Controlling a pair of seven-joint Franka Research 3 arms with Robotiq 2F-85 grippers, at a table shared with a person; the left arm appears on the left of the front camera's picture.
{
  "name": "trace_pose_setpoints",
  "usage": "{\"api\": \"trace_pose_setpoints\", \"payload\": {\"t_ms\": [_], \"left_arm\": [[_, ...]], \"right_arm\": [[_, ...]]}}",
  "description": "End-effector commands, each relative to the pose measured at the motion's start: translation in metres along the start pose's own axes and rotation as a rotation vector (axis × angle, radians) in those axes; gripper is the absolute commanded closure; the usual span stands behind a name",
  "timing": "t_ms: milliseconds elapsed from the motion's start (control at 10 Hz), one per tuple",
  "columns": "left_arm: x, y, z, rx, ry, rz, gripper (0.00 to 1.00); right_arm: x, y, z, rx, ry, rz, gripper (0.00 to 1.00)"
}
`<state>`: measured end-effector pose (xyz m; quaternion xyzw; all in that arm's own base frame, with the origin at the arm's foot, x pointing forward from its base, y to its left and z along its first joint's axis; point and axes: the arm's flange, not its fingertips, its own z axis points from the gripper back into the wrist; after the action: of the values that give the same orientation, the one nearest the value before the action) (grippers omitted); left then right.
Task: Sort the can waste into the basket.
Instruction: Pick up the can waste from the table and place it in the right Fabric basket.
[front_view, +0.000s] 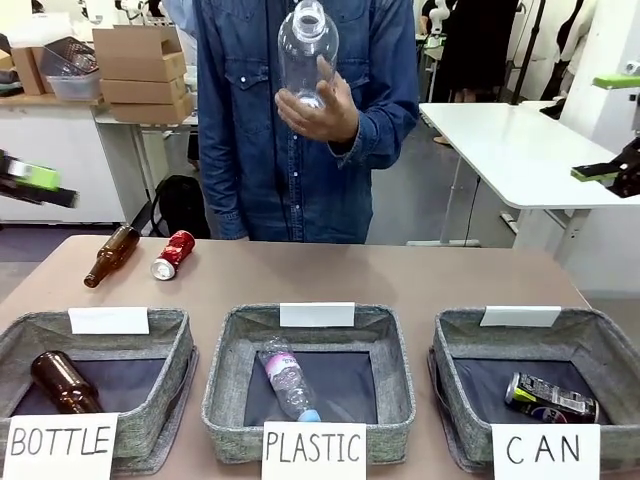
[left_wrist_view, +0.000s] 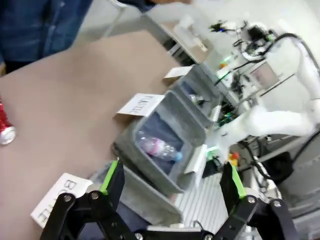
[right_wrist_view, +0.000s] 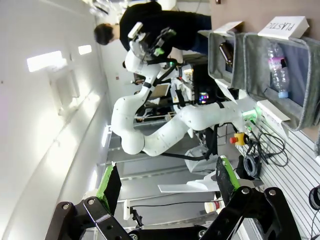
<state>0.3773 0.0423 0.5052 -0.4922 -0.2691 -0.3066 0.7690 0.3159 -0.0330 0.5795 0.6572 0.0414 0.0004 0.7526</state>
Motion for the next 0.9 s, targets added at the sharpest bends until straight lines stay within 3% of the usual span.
{"api": "trace_pose_setpoints", "payload": {"t_ms": [0, 100, 400, 500, 800], "left_arm": [[0.012, 0.013, -0.002, 0.082, -0.03, 0.087, 0.0], [0.015, 0.015, 0.008, 0.089, -0.105, 0.118, 0.0], [0.0, 0.012, 0.067, 0.12, -0.143, 0.167, 0.0], [-0.001, 0.013, 0.061, 0.18, -0.15, 0.152, 0.0], [0.016, 0.045, 0.009, 0.42, -0.036, 0.102, 0.0]], "right_arm": [[0.0, 0.001, 0.004, -0.004, 0.009, 0.022, 0.0], [0.0, 0.001, 0.004, -0.004, 0.009, 0.022, 0.0], [0.0, 0.001, 0.004, -0.004, 0.009, 0.022, 0.0], [0.0, 0.001, 0.004, -0.004, 0.009, 0.022, 0.0], [0.0, 0.001, 0.004, -0.004, 0.009, 0.022, 0.0]]}}
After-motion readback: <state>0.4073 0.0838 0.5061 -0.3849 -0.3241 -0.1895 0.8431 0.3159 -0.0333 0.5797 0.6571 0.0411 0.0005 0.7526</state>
